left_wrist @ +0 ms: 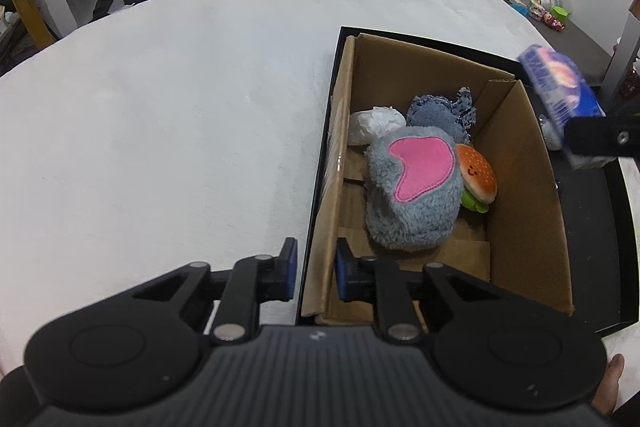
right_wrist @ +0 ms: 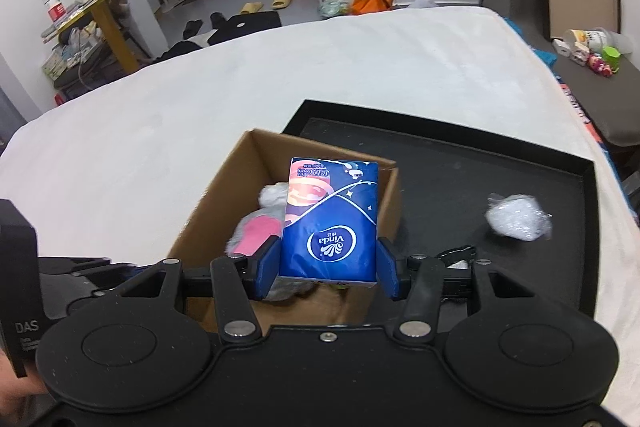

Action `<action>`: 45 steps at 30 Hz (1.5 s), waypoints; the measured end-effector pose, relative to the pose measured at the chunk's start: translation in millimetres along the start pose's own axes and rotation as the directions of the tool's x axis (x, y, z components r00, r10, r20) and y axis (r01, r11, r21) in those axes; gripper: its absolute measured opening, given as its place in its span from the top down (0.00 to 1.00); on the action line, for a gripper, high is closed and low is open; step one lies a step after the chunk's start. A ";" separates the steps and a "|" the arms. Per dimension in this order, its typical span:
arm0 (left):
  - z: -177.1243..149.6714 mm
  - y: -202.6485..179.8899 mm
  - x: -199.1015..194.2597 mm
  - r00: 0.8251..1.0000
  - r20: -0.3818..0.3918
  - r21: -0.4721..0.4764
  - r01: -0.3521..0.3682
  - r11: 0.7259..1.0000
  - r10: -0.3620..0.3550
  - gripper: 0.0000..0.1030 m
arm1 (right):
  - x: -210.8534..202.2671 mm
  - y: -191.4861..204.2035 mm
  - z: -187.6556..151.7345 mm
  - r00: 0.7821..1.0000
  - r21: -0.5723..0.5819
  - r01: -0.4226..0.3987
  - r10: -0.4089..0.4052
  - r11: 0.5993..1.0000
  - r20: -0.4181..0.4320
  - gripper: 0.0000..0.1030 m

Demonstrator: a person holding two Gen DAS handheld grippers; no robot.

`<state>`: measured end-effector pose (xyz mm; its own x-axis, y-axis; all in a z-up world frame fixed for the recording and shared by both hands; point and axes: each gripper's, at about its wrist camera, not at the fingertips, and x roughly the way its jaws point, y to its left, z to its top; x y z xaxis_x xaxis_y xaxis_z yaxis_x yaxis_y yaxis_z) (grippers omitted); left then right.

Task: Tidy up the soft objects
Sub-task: 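Carry the tissue pack with the right gripper and drop it into the box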

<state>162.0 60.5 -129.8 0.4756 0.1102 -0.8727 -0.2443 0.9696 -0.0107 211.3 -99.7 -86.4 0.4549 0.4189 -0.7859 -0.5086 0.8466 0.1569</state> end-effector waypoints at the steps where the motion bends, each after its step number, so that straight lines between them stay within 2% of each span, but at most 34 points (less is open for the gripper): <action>1: -0.1 0.2 0.0 1.000 0.000 -0.001 0.004 1.000 -0.004 0.86 | 1.3 3.3 -0.3 1.000 -0.002 -0.004 0.004 1.000 -0.004 0.52; 5: -0.5 0.0 0.7 1.000 0.001 -0.007 0.019 1.000 -0.019 0.90 | 9.1 16.9 -4.2 0.999 0.001 -0.029 0.029 1.000 -0.029 0.52; 15: -2.0 8.3 0.3 0.999 0.004 -0.030 0.046 0.998 -0.046 0.90 | 19.2 48.0 -5.7 0.992 0.010 -0.104 0.104 0.995 -0.071 0.51; 20: -1.2 9.8 -0.2 0.999 -0.001 -0.039 0.051 0.998 -0.051 0.90 | 24.9 45.7 -8.8 0.983 0.071 -0.153 0.159 0.986 -0.095 0.44; 26: 0.7 11.8 -0.2 0.999 -0.010 -0.044 0.053 0.998 -0.054 0.89 | 21.3 31.8 -12.6 0.989 0.096 -0.111 0.120 0.989 -0.087 0.43; 29: 1.4 11.2 -0.1 0.999 -0.014 -0.045 0.052 0.998 -0.052 0.89 | 14.5 23.8 -12.3 0.992 0.089 -0.091 0.098 0.992 -0.075 0.39; 31: 1.5 10.3 -0.8 0.999 -0.012 -0.040 0.050 0.998 -0.050 0.88 | 12.5 18.2 -10.8 0.994 0.080 -0.072 0.077 0.994 -0.072 0.33; 35: 2.2 9.9 -1.9 0.999 -0.016 -0.041 0.043 0.998 -0.044 0.86 | 6.6 11.0 -9.9 0.998 0.035 -0.021 0.023 0.999 -0.061 0.30; 39: 4.4 9.9 -2.1 0.999 -0.025 -0.049 0.043 0.998 -0.045 0.85 | -3.8 7.2 -8.8 0.999 -0.051 0.033 -0.034 0.998 -0.020 0.21; 43: 5.4 8.2 -2.5 0.999 -0.026 -0.046 0.039 0.998 -0.041 0.74 | -4.8 -5.0 -6.4 0.995 -0.100 0.095 -0.096 0.990 -0.005 0.20; 45: 5.6 7.1 -3.5 0.999 -0.023 -0.043 0.043 0.998 -0.044 0.68 | -6.0 -16.0 -5.9 0.996 -0.094 0.094 -0.095 0.991 0.003 0.20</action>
<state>163.3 68.2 -124.1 0.4667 0.0622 -0.8822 -0.2594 0.9633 -0.0693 212.4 -117.7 -87.7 0.5032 0.3379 -0.7954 -0.5299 0.8477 0.0249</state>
